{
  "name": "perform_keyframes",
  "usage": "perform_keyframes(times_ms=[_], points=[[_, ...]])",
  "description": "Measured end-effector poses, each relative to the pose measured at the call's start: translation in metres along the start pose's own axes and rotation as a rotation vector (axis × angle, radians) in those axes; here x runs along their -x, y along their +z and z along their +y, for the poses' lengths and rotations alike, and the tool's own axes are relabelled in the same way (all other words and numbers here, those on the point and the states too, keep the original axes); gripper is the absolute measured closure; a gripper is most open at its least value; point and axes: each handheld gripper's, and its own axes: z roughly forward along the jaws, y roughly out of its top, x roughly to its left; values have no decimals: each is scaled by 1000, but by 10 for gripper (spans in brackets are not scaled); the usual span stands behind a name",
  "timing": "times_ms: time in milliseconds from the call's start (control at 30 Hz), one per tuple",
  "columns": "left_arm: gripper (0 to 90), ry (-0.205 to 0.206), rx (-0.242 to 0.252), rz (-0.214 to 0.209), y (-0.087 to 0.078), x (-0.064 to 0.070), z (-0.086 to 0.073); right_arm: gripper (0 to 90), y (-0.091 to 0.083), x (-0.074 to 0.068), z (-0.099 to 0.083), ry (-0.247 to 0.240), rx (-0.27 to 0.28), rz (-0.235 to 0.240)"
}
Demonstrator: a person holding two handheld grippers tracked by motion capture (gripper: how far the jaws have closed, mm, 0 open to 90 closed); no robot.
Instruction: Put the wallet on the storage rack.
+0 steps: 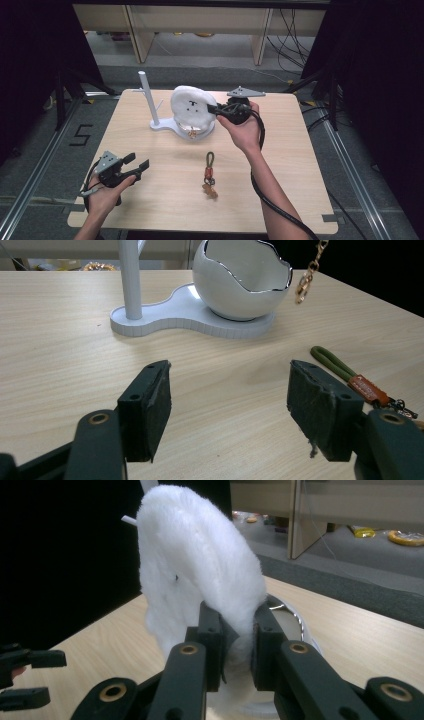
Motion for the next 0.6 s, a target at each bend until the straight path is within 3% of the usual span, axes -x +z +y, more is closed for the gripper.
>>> perform_keyframes(times_ms=[33,100,167,333,400,600], points=[[337,-1,-3,3,1,0,-1,799,2,1,3,31,-10,-2],[337,-3,4,-3,2,-1,-2,799,4,3,4,6,5,-8],[337,-3,0,3,2,-1,-3,798,6,3,7,25,-8,-14],[337,-2,-1,3,3,-2,-4,798,12,8,11,0,-1,-23],[338,-6,2,-2,3,-2,-5,797,15,8,12,25,-7,-25],[337,-5,-5,4,4,-2,-6,795,21,13,13,22,-4,-41]])
